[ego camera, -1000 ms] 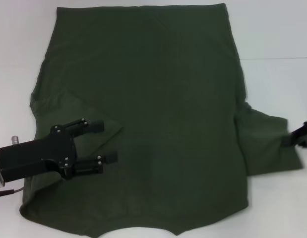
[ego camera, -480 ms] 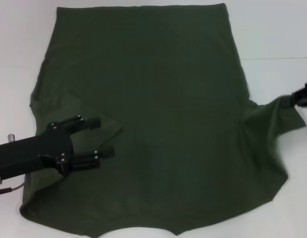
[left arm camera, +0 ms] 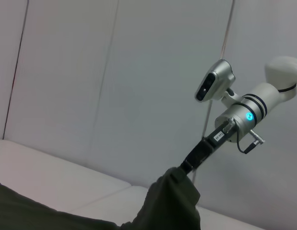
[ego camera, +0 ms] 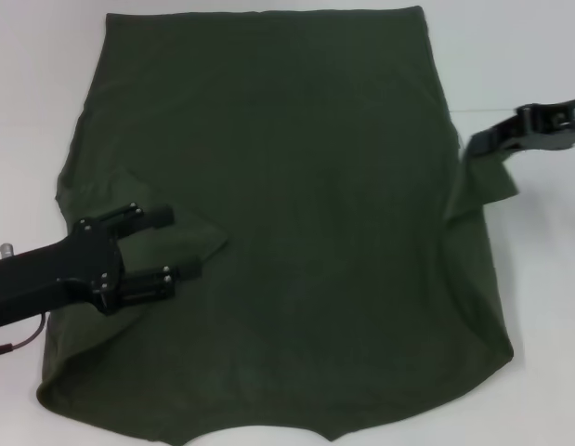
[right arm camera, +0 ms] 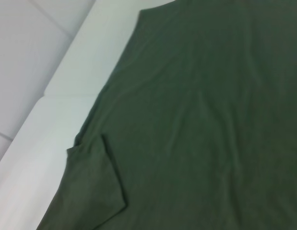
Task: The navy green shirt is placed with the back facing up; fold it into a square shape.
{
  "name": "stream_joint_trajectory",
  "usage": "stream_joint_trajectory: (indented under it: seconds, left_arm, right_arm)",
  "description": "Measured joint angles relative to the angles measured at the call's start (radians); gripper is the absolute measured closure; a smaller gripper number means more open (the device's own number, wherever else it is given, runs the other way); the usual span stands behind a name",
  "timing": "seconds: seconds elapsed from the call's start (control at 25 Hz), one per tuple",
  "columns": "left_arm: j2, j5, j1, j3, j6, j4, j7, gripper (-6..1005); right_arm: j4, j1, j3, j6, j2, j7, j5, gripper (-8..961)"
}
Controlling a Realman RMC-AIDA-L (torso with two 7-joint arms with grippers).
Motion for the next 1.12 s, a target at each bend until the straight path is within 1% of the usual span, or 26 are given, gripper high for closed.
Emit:
stream_joint_trajectory:
  seconds: [0.12, 0.32, 0.4, 0.56, 0.72, 0.92, 1.12]
  left_arm:
    - [-0.001, 0.0, 0.002, -0.01, 0.008, 0.0, 0.0, 115]
    - [-0.001, 0.0, 0.01, -0.02, 0.012, 0.0, 0.0, 115]
    - [-0.001, 0.0, 0.013, -0.02, 0.012, 0.0, 0.0, 115]
    - [-0.001, 0.0, 0.018, -0.02, 0.014, 0.0, 0.0, 114]
    - [-0.001, 0.0, 0.022, -0.02, 0.019, -0.003, 0.0, 114]
    - [-0.001, 0.0, 0.023, -0.02, 0.02, -0.002, -0.001, 115]
    - [-0.001, 0.0, 0.024, -0.02, 0.022, -0.003, -0.008, 115]
  right_arm:
    - [0.012, 0.031, -0.037, -0.001, 0.017, -0.003, -0.002, 931]
    - [0.037, 0.068, -0.078, 0.002, 0.036, 0.004, -0.003, 929]
    - [0.054, 0.08, -0.092, 0.01, 0.041, 0.005, -0.004, 928]
    - [0.091, 0.095, -0.15, 0.049, 0.052, 0.012, -0.005, 927]
    - [0.135, 0.11, -0.22, 0.106, 0.071, 0.016, -0.006, 926]
    - [0.146, 0.122, -0.256, 0.13, 0.095, 0.012, -0.007, 924]
    - [0.135, 0.124, -0.253, 0.147, 0.106, 0.007, -0.002, 718]
